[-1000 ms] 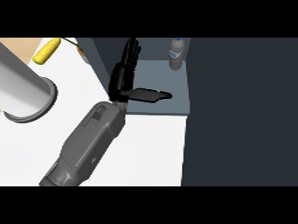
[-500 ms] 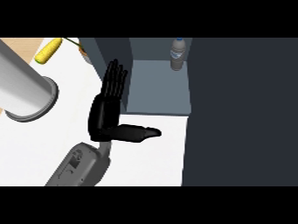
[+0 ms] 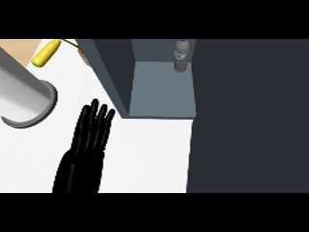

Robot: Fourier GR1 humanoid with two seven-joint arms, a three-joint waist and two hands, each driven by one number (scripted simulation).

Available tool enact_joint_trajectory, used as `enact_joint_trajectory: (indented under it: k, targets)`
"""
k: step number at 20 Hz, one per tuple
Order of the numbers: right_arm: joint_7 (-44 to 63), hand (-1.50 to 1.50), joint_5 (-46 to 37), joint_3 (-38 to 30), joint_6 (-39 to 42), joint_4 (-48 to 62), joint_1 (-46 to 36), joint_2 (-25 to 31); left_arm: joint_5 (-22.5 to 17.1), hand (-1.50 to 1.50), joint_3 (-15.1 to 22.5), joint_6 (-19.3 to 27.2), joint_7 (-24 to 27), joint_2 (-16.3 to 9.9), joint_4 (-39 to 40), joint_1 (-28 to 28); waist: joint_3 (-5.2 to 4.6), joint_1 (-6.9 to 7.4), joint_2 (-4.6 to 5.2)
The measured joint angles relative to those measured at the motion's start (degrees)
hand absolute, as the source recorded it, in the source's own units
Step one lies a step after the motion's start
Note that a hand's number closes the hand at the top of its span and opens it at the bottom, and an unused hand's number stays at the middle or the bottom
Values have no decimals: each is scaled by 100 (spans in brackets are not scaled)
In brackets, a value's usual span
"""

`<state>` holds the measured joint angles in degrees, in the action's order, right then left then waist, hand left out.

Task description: Pick up the bottled water, place it into the cabinet and close the cabinet

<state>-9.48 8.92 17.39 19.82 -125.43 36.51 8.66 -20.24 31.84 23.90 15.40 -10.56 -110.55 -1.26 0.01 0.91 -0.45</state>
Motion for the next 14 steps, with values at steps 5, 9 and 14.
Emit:
enact_joint_trajectory:
  k: [5, 9, 14]
  targets:
    - [177, 150, -361, 246, 303, -254, 6, 385, -57, -150, -32, -128, 290, -431, -785, -1005, 0, 7, 30]
    - [327, 150, -621, 503, 425, -416, -7, 559, -182, -150, -228, -293, 577, -771, -1333, -1767, 7, 29, 59]
    - [714, 150, -1245, 1031, 338, -673, -57, 555, -449, -150, -623, -522, 811, -1115, -1882, -2477, 21, 36, 93]
